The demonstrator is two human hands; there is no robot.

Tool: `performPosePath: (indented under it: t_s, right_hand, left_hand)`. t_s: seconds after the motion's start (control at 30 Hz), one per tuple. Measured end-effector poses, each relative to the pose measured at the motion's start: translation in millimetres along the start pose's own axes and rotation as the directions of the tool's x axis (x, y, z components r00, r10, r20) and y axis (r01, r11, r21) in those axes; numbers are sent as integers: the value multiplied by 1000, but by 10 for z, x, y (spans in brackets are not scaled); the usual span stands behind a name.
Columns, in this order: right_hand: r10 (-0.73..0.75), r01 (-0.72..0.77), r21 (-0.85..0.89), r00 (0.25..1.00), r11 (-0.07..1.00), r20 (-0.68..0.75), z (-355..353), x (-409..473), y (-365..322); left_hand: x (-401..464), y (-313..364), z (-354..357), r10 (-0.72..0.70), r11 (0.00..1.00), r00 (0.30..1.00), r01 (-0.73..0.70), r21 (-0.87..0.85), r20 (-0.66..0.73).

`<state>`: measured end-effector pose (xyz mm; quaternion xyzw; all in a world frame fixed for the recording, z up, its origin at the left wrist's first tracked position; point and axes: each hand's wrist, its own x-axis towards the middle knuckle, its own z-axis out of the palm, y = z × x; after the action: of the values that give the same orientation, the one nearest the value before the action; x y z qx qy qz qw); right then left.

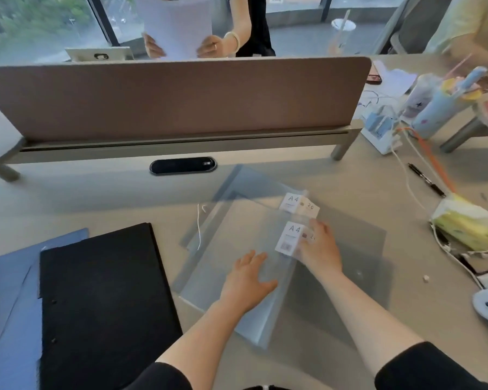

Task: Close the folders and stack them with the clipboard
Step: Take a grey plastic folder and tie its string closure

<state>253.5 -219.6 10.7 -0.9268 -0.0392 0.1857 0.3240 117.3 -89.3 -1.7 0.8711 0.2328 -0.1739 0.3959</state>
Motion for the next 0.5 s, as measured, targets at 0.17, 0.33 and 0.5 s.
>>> performPosePath:
  t_s: [0.17,0.33,0.5]
  right_hand:
    - [41,-35,-63,994,997,98,-164,215,118]
    - [62,-60,-17,984,998,169,-189,319,181]
    - [29,-33,24,989,999,143,-204,366,135]
  left_hand:
    - [82,150,134,-7,998,1000,6,56,18]
    - [128,182,230,-12,998,1000,12,62,-4]
    - [147,188,283,-24,996,1000,25,82,-8]
